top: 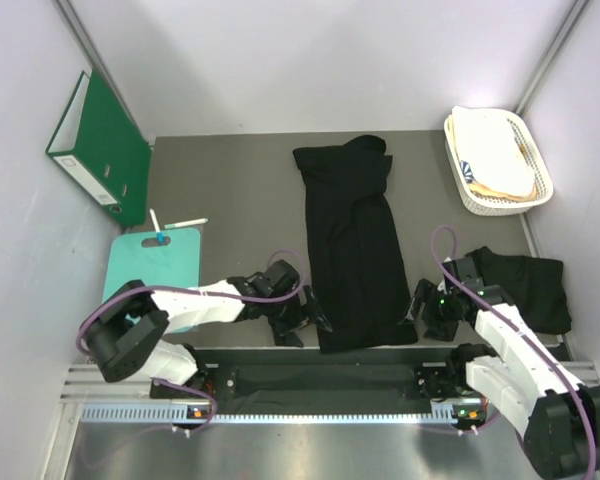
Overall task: Fold and stack the t-shirts
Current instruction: Grab the bottom of the folded rectangular tshirt with both arms
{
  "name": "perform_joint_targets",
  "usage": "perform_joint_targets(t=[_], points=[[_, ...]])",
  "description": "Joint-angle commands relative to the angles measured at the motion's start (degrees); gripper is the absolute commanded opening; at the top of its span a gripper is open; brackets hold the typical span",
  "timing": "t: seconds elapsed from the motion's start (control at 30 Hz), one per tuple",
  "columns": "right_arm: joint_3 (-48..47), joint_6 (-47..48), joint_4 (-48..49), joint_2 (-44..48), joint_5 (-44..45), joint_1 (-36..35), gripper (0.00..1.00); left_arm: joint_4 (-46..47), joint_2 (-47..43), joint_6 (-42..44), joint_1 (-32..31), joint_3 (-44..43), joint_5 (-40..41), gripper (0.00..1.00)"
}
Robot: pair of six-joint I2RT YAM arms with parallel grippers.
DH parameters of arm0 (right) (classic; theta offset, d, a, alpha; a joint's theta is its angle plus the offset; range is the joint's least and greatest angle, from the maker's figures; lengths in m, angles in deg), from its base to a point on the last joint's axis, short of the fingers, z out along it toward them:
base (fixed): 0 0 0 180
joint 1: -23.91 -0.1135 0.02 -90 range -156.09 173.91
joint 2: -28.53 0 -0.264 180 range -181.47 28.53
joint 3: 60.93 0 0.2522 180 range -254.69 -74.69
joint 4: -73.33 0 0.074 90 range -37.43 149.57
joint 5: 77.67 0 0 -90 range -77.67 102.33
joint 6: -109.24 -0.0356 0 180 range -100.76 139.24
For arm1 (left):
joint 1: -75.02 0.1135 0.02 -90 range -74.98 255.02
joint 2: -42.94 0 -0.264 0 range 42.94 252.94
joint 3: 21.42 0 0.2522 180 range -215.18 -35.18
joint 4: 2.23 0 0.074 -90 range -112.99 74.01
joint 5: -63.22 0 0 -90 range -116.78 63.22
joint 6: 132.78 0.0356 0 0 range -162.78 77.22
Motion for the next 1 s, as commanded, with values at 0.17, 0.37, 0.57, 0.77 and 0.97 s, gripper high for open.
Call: perform_joint_targets(t=[0.17, 0.37, 0.57, 0.77, 0.97], points=[[3.1, -1.9, 3.3, 3.1, -2.6, 0.5, 0.61, 2.9, 10.2, -3.4, -7.1, -5.2, 10.2, 0.82], [5.1, -2.2, 6.7, 2.6, -4.4, 0.5, 0.45, -0.6, 12.5, -3.5, -8.1, -7.2, 11.6, 0.57], [5.3, -0.7, 7.0, 2.6, -9.4, 0.5, 0.00, -6.1, 13.1, -4.3, -8.6, -8.6, 12.0, 0.00], [-1.2, 0.0, -1.4, 9.6, -8.7, 0.6, 0.00, -14.5, 6.3, -4.4, -9.3, -12.5, 15.5, 0.00], [-7.2, 1.9, -1.8, 8.0, -8.5, 0.6, 0.00, -25.2, 1.6, -1.5, -9.3, -23.6, 23.4, 0.00]])
